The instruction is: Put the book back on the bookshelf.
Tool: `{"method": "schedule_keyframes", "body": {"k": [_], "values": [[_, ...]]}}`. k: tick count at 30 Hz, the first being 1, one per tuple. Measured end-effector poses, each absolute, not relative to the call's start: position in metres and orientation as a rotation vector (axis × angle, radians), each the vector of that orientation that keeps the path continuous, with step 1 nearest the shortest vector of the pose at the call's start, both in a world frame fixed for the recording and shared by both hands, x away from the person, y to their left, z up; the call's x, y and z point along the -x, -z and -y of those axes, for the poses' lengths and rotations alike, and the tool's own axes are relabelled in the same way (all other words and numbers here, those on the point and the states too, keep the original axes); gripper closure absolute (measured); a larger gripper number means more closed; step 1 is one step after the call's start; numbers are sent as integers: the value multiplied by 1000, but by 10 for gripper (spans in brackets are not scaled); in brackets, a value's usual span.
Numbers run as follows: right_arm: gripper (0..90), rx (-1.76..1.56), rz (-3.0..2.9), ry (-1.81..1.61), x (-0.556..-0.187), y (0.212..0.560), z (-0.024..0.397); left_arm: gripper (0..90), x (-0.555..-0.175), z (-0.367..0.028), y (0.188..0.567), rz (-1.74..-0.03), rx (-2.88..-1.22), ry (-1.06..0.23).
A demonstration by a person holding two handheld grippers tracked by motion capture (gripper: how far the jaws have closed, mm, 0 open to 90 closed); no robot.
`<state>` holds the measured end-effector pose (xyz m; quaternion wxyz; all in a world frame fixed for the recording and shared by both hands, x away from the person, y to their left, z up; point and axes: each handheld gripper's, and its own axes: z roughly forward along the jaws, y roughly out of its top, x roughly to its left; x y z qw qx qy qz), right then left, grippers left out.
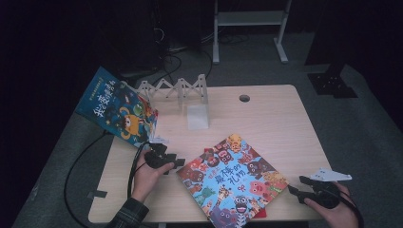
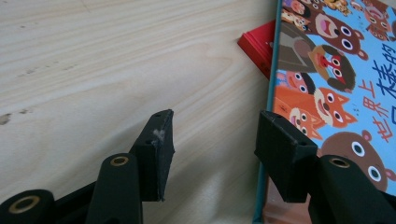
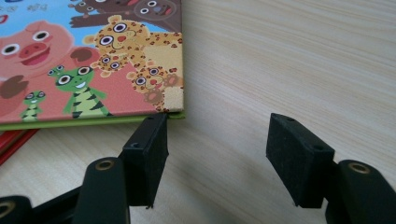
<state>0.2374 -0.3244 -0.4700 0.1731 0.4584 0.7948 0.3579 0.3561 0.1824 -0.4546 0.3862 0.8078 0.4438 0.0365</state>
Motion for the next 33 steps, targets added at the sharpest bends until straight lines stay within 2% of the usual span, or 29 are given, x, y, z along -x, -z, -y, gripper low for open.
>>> {"method": "schedule_keyframes", "body": {"k": [9, 33], "values": [[380, -1295, -2245, -997, -246, 469, 321, 438, -351, -183, 452, -1116, -2028, -79], [403, -1257, -2252, -969, -311, 469, 299, 363, -330, -205, 452, -1141, -1965, -50]]}}
